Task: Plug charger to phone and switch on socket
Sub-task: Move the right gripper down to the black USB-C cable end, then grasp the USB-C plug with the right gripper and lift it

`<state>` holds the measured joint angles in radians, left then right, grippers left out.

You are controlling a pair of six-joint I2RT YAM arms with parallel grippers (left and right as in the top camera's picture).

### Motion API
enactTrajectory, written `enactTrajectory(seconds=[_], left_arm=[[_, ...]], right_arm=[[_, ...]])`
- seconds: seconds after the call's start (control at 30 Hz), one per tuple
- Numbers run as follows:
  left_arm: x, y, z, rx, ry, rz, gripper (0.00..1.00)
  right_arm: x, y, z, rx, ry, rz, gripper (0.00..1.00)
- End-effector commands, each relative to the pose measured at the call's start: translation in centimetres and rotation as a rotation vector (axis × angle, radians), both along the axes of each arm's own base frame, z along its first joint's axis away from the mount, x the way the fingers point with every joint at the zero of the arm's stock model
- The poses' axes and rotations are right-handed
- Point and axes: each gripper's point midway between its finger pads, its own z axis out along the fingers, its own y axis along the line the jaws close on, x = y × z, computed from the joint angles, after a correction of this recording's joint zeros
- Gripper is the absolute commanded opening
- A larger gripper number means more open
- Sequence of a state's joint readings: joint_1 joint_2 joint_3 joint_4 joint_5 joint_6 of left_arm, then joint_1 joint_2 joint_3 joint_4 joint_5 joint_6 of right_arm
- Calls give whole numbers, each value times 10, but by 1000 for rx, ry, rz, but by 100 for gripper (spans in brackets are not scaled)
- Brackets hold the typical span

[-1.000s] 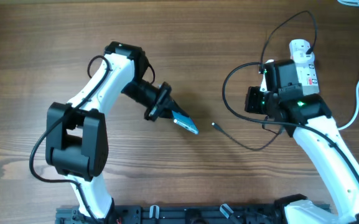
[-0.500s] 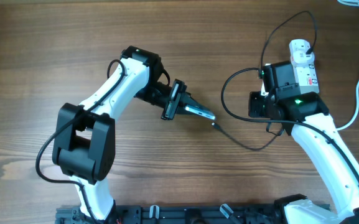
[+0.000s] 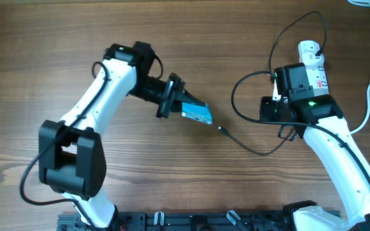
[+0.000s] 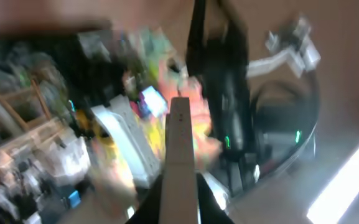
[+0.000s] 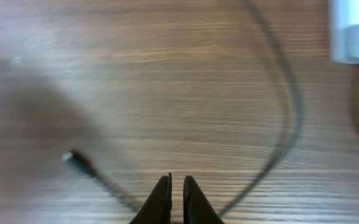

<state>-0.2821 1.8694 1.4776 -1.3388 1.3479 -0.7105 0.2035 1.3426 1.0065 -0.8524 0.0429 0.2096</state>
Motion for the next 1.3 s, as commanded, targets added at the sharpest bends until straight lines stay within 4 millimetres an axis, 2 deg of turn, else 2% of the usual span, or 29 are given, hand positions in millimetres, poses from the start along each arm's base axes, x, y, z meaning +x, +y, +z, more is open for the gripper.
enactTrajectory(seconds=[0.0, 0.07, 0.13, 0.2, 0.27, 0.37, 0.4, 0.5, 0.6, 0.67, 0.73, 0.83, 0.93, 0.97, 1.07, 1.1, 1.17, 1.23, 1.27], left_arm=[[47, 37, -32, 237, -143, 133, 4], [86, 69, -56, 397, -297, 224, 4], [112, 86, -56, 415, -394, 290, 4], [134, 101, -49, 389, -505, 331, 4], [140, 112, -47, 387, -549, 344, 4], [145, 126, -48, 395, -615, 339, 4], [147, 130, -48, 404, -624, 346, 4], [162, 156, -52, 474, -705, 379, 4], [167, 178, -52, 495, -748, 397, 4], [169, 191, -52, 507, -780, 401, 4], [170, 203, -52, 518, -769, 426, 4], [169, 210, -50, 500, -745, 454, 4], [168, 207, -42, 435, -750, 459, 4], [167, 205, -39, 414, -751, 458, 4], [168, 191, -16, 261, -804, 456, 4], [168, 187, -8, 209, -829, 453, 4], [168, 185, -6, 196, -870, 437, 4], [166, 182, -1, 161, -870, 435, 4], [164, 178, 9, 93, -888, 429, 4]], right_arm=[[-13, 30, -4, 140, 61, 143, 10], [-23, 33, -10, 150, 101, 150, 18], [-28, 42, -12, 167, 115, 180, 24], [-32, 54, -15, 143, 106, 289, 25], [-37, 66, -24, 124, 130, 373, 23], [-53, 87, -61, 63, 232, 513, 28], [-55, 89, -78, 16, 269, 545, 34], [-54, 99, -109, -38, 315, 616, 38], [-52, 99, -130, -71, 340, 639, 36], [-41, 101, -137, -91, 305, 634, 28], [-28, 108, -135, -73, 247, 625, 13], [-20, 134, -130, 45, 186, 653, 9], [-9, 145, -124, 90, 135, 649, 6], [-6, 154, -114, 127, 125, 659, 7], [11, 170, -67, 170, 59, 682, 33], [15, 168, -56, 164, 43, 676, 39], [21, 153, -37, 149, 31, 635, 42], [23, 139, -34, 150, 42, 596, 43], [22, 134, -34, 159, 56, 579, 44]])
